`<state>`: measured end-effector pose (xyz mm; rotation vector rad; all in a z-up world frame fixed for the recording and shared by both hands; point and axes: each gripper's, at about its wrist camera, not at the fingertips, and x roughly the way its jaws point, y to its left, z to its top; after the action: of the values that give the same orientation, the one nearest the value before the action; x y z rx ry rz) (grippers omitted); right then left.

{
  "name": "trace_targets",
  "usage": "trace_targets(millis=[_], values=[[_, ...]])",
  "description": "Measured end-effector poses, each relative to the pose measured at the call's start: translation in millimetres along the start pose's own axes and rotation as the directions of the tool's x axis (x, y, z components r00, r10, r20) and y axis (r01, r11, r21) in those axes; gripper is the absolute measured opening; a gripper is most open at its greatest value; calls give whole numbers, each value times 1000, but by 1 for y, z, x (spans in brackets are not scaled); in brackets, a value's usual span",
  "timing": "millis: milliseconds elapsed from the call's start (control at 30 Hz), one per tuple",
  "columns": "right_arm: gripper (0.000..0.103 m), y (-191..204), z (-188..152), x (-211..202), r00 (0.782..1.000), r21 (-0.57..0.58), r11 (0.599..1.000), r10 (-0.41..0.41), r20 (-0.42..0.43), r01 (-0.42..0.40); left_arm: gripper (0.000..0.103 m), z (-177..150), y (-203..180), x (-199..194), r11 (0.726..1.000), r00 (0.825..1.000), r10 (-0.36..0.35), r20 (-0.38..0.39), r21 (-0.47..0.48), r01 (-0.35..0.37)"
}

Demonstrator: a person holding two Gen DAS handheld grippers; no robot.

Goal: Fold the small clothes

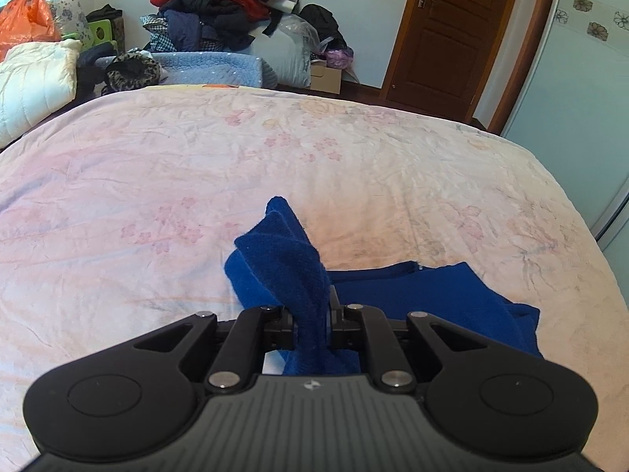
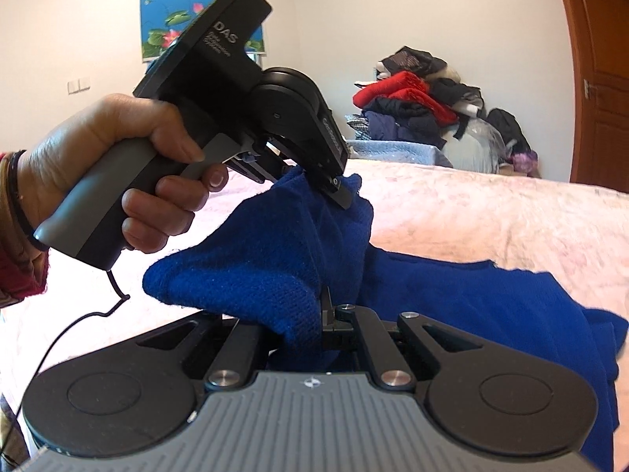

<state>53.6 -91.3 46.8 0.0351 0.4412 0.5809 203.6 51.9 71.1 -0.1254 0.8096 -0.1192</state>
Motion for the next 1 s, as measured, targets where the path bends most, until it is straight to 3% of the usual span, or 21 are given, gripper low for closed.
trace_targets(millis=[233,433,1000], values=[[7,-36,-5,-17,1000,133,991,12,-2,-12,11,1,-37,6,999,999,-45,2,27,45],[7,-60,-15,-31,1000,180,983,-19,-1,19,11,-1,-77,17,994,997,-81,-10,65,82],[7,-137,-57,-40,998,389,919,-58,-25,63,11,-17,-167,71,983,995,-81,-58,162,89]])
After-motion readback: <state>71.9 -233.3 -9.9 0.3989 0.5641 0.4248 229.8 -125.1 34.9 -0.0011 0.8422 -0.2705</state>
